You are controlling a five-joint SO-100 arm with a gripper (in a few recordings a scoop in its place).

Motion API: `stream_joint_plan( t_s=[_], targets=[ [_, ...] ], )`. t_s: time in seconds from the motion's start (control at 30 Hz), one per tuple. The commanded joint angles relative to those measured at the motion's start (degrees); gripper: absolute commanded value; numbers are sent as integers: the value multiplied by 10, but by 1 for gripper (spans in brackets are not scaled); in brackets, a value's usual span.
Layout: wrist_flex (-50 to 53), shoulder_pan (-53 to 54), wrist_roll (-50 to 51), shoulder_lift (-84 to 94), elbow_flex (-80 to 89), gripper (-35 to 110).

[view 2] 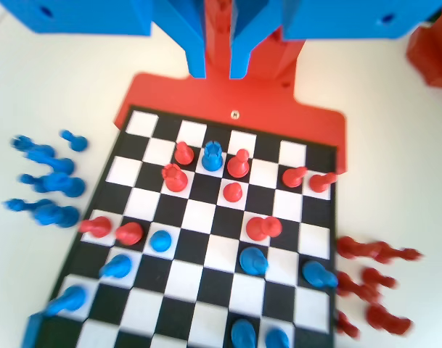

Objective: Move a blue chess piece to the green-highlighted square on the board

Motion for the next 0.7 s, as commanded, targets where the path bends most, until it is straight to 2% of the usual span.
stream_joint_plan(
  t_s=[0.0,0.67],
  targets=[
    [41,-11,6,117,-31,5],
    [228,-15,35,446,31,2]
  ],
)
